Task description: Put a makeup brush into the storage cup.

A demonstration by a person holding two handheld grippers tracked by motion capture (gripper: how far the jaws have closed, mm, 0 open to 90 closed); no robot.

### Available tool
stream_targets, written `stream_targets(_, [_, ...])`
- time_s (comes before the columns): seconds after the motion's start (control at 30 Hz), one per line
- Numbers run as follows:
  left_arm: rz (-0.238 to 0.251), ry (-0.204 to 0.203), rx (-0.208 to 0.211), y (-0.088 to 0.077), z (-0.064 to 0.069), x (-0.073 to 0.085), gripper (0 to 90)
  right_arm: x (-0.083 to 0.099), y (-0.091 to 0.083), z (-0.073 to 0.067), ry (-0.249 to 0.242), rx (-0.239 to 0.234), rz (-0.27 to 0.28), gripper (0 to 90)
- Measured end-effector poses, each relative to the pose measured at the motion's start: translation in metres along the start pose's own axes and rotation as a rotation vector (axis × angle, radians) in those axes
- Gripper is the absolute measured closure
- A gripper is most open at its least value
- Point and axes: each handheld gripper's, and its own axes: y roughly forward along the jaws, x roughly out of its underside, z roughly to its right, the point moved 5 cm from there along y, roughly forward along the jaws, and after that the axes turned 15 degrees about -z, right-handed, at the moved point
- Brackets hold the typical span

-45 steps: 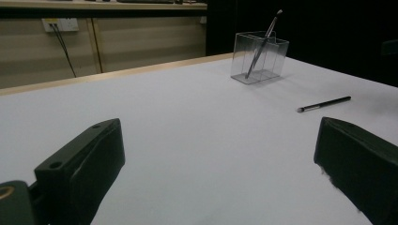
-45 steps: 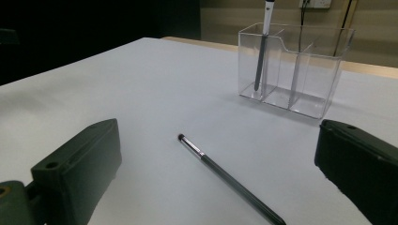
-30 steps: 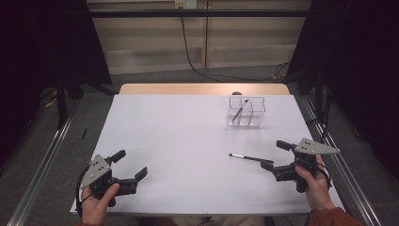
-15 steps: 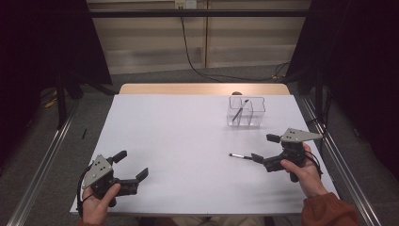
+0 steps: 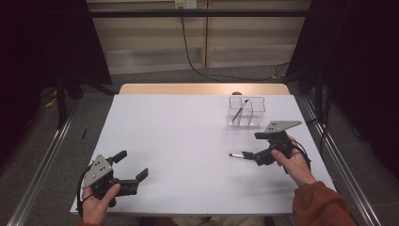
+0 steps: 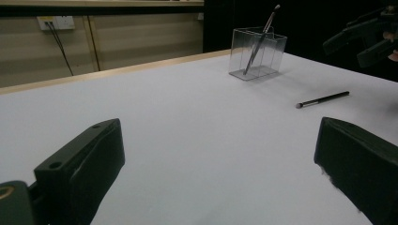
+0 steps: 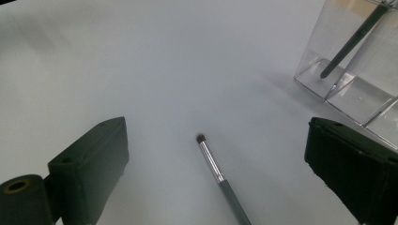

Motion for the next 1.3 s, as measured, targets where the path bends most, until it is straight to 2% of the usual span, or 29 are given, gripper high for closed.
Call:
stream_targets(0.17, [-0.001,0.002,0.002,0.0,0.0,0.0,2.1,-0.009,0.002,0.001,-0.004,-0.022,-0.055,5.8])
stream_targets(0.27, [-0.001,0.001,0.004,0.0,0.0,0.0,2.1,-0.013,0.006,0.003,-0.013,-0.031,-0.11,5.9])
stream_targets(0.47, [-0.003,0.003,0.003,0.0,0.0,0.0,2.1,-0.019,0.015,0.005,-0.063,-0.038,-0.208,7.2])
stream_targets(0.5, [-0.003,0.003,0.003,0.0,0.0,0.0,2.1,-0.019,0.017,0.006,-0.086,-0.037,-0.225,7.0])
stream_targets(0.57, [-0.002,0.003,0.005,0.0,0.0,0.0,2.1,-0.02,0.02,0.005,-0.11,-0.061,-0.239,6.5])
stream_targets(0.77, [-0.004,0.002,0.008,0.001,0.0,0.001,2.1,-0.022,0.031,0.008,-0.136,-0.041,-0.346,9.1])
stream_targets(0.93, [-0.002,0.001,0.007,0.001,0.0,0.0,2.1,-0.024,0.038,0.012,-0.188,-0.032,-0.428,16.8])
stream_targets(1.0, [-0.002,0.001,0.007,0.0,0.0,0.001,2.1,-0.024,0.04,0.014,-0.203,-0.048,-0.464,25.2])
stream_targets(1.2, [-0.003,0.001,0.009,0.001,0.0,0.001,2.1,-0.022,0.049,0.017,-0.229,-0.07,-0.565,36.2])
stream_targets(1.3, [-0.003,0.0,0.009,0.001,0.0,0.001,2.1,-0.021,0.054,0.015,-0.261,-0.082,-0.61,43.5])
